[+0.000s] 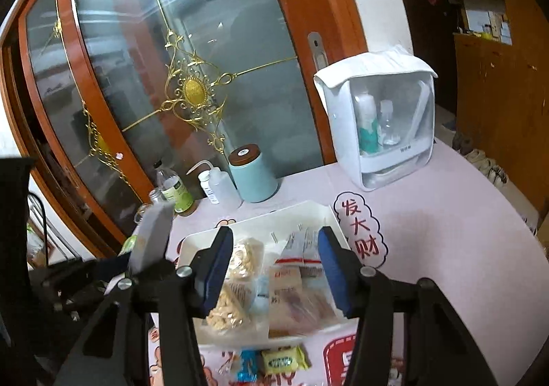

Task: Organize snacks
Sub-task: 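Carry the OATS bar and nut bag into the white tray and open both tools, then raise both tools out of the tray toward the remaining snacks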

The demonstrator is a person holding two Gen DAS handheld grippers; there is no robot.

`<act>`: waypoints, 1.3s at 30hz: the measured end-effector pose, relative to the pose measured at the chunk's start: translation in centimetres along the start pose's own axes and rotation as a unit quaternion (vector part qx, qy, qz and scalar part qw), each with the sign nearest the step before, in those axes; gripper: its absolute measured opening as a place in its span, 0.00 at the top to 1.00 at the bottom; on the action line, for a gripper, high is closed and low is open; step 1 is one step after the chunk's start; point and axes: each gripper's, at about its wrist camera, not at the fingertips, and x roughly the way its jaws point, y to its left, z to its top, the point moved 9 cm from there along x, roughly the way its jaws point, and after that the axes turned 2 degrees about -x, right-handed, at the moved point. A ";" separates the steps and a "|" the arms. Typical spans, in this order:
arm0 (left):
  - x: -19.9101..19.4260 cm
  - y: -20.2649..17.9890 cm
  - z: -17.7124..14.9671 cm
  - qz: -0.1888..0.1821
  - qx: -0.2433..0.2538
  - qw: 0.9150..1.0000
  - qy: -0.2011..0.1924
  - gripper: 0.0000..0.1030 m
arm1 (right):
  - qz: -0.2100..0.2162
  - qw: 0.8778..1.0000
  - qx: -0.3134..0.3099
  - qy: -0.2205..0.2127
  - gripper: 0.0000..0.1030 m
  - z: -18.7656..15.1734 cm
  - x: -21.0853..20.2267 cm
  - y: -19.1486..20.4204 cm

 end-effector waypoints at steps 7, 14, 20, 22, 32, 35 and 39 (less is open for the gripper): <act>5.8 1.4 -1.1 0.019 -0.024 0.999 0.036 0.64 | -0.020 0.998 -0.025 0.057 0.75 -2.1 5.8 0.4; 11.9 2.5 -3.3 0.032 -0.040 0.995 0.089 0.37 | -0.042 0.995 -0.025 0.084 0.75 -4.9 7.8 -0.3; 13.6 2.3 -4.9 0.045 -0.013 0.993 0.104 0.15 | -0.040 0.993 0.001 0.109 0.63 -7.0 8.2 -1.2; 13.8 2.2 -5.3 0.044 -0.010 0.993 0.112 0.15 | -0.043 0.994 0.008 0.105 0.57 -7.3 7.7 -1.4; 11.3 1.8 -5.6 0.031 -0.010 0.995 0.092 0.15 | -0.030 0.997 0.005 0.073 0.55 -7.0 4.4 -0.2; 10.0 1.7 -5.5 0.031 -0.007 0.996 0.081 0.15 | -0.018 0.998 0.005 0.062 0.55 -6.8 2.8 -0.3; 7.9 1.4 -5.1 0.022 -0.005 0.998 0.064 0.15 | -0.003 0.999 0.001 0.051 0.55 -6.9 0.3 -1.1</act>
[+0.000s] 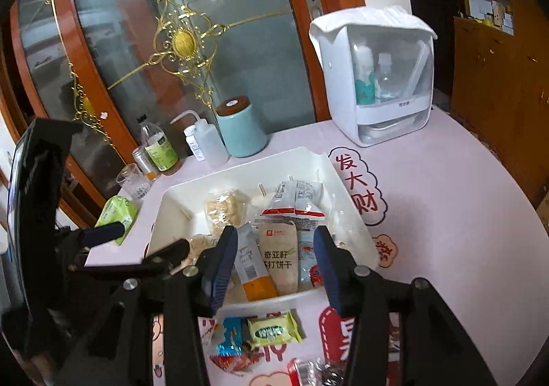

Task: Organize snacks
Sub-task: 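Raise both tools out of the tray toward the remaining snacks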

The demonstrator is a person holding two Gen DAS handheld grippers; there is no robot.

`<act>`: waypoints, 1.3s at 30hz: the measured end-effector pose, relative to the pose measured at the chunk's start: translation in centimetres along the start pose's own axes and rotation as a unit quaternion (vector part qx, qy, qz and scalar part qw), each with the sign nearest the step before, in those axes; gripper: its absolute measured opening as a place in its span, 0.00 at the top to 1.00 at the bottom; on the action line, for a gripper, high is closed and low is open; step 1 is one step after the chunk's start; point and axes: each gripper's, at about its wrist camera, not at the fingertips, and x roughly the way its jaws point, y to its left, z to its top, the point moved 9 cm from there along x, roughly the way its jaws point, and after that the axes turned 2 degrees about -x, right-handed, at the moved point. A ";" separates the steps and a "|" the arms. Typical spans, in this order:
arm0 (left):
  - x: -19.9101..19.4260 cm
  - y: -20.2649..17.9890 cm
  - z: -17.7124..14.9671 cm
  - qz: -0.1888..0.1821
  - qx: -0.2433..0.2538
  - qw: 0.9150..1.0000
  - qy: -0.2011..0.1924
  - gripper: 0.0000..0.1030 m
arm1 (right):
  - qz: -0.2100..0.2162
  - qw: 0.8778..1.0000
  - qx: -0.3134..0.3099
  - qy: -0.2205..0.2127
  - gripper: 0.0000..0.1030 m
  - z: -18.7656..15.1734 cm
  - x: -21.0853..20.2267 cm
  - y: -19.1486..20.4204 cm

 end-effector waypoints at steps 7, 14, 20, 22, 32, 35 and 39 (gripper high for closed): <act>-4.5 -1.8 -0.3 -0.049 0.013 0.998 -0.028 0.15 | 0.002 1.000 0.005 -0.008 0.45 -1.0 -4.1 -2.7; -8.5 -4.4 -1.2 -0.101 0.031 0.992 -0.065 0.15 | -0.027 0.999 0.012 -0.020 0.40 -2.3 -8.2 -6.1; -10.6 -6.2 -3.1 -0.126 0.052 0.987 -0.091 0.15 | -0.052 0.998 0.025 0.000 0.40 -5.8 -10.0 -9.4; -10.8 -6.6 -4.1 -0.122 0.064 0.986 -0.094 0.15 | -0.066 0.997 0.028 0.014 0.40 -7.6 -10.3 -10.8; -6.9 -11.8 -11.1 -0.133 0.179 0.975 -0.016 0.15 | -0.089 0.992 0.062 0.063 0.40 -14.3 -10.8 -14.9; -5.6 -14.1 -13.0 -0.150 0.219 0.964 0.003 0.15 | -0.076 0.993 0.039 0.081 0.28 -16.2 -10.0 -14.6; -3.9 -16.6 -14.4 -0.174 0.268 0.947 0.019 0.15 | -0.050 0.993 -0.034 0.099 0.20 -18.2 -8.6 -13.1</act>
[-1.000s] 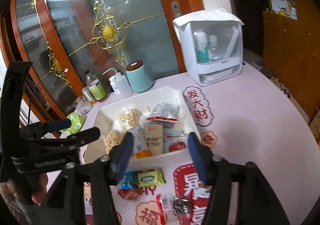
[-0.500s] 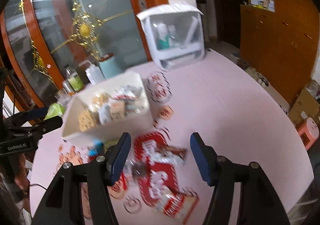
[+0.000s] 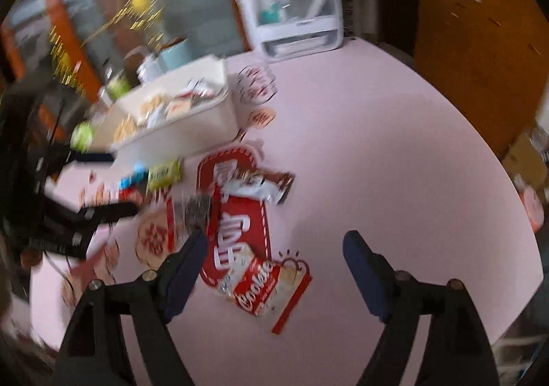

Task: Organize snacks
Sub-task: 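Raise both tools out of the tray toward the remaining snacks, then grasp the dark snack pack with the left tool while the right tool grasps the red Cookies bag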

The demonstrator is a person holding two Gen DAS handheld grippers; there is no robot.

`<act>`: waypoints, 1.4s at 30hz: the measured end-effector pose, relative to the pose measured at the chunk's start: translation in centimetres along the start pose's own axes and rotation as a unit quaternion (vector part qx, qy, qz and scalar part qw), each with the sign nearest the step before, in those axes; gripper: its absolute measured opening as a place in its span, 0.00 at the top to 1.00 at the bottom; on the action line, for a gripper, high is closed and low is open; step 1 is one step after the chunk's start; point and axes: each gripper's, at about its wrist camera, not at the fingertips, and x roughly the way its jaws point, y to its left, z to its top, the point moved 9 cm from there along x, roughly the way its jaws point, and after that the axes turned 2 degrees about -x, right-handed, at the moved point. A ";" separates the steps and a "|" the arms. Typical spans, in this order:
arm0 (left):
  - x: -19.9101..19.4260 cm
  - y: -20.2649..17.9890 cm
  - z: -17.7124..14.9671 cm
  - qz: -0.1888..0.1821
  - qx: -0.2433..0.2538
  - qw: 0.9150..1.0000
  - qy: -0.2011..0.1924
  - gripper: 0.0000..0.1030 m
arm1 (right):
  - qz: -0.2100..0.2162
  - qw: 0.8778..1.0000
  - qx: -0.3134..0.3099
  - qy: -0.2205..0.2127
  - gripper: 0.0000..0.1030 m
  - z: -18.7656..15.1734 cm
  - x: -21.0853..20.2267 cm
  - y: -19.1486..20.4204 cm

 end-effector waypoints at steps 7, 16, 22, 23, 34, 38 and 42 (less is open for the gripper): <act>5.4 -2.2 -0.1 -0.018 0.098 0.994 0.052 0.15 | 0.022 0.992 -0.120 0.041 0.20 -2.9 3.9 2.4; 10.2 -3.3 -1.3 -0.035 0.175 0.977 0.118 0.15 | 0.025 0.963 -0.246 0.104 0.21 -5.6 7.6 3.6; 12.3 -4.0 -1.3 -0.043 0.206 0.967 0.143 0.15 | 0.031 0.982 -0.167 0.086 0.31 -5.0 8.0 2.7; 12.5 -3.9 -1.4 -0.042 0.209 0.966 0.145 0.15 | 0.022 0.985 -0.152 0.080 0.36 -4.9 8.0 2.5; 13.6 -3.8 0.4 -0.071 0.163 0.972 0.153 0.39 | -0.029 0.997 0.023 0.063 0.49 -3.9 7.7 0.3; 13.4 -3.6 0.3 -0.053 0.136 0.978 0.146 0.41 | -0.031 0.997 0.042 0.061 0.50 -3.6 7.7 0.1; 13.0 -2.7 -0.1 -0.039 0.086 0.985 0.144 0.43 | -0.014 0.996 0.068 0.061 0.50 -3.4 7.6 0.0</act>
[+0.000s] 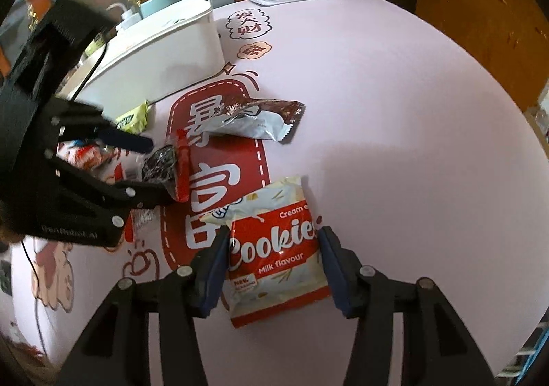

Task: Organize snacks
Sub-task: 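Grasp the dark snack pack with the left tool while the right tool grasps the red Cookies bag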

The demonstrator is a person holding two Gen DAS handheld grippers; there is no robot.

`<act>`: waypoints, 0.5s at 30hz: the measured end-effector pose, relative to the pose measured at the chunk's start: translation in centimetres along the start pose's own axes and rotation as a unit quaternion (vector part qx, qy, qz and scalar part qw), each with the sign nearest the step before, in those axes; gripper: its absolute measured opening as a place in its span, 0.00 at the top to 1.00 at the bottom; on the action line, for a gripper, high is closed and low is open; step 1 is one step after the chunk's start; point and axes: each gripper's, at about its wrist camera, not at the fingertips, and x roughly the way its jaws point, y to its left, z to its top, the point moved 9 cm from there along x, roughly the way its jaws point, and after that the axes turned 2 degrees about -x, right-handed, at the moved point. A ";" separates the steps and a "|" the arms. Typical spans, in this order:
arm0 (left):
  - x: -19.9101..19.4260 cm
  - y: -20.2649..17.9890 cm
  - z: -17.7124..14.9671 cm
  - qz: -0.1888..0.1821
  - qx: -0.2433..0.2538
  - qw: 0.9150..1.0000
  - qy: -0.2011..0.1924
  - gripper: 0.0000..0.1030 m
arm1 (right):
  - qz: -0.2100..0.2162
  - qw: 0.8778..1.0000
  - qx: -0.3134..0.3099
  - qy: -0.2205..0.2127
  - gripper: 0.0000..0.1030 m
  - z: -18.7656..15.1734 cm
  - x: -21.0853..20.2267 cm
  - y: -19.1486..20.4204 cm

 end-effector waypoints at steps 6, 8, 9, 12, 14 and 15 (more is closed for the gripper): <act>-1.8 1.4 -1.1 0.016 -0.062 0.998 -0.013 0.61 | 0.008 1.000 0.002 -0.013 0.50 0.5 -1.1 0.8; -3.0 1.8 -1.4 0.009 -0.086 0.996 -0.019 0.61 | 0.009 1.000 -0.003 -0.021 0.50 0.9 -1.7 1.3; -3.4 2.1 -1.6 0.006 -0.098 0.995 -0.021 0.61 | 0.008 1.000 -0.005 -0.024 0.50 1.0 -1.8 1.5; -4.2 2.7 -2.1 0.008 -0.120 0.992 -0.027 0.62 | 0.013 0.999 -0.004 -0.030 0.50 1.4 -2.3 1.9; -4.5 2.7 -2.7 0.007 -0.132 0.991 -0.028 0.62 | 0.016 0.999 -0.001 -0.035 0.50 1.6 -2.7 1.9; -4.8 2.9 -3.0 0.006 -0.138 0.990 -0.029 0.62 | 0.018 0.999 0.000 -0.038 0.50 1.8 -3.0 2.0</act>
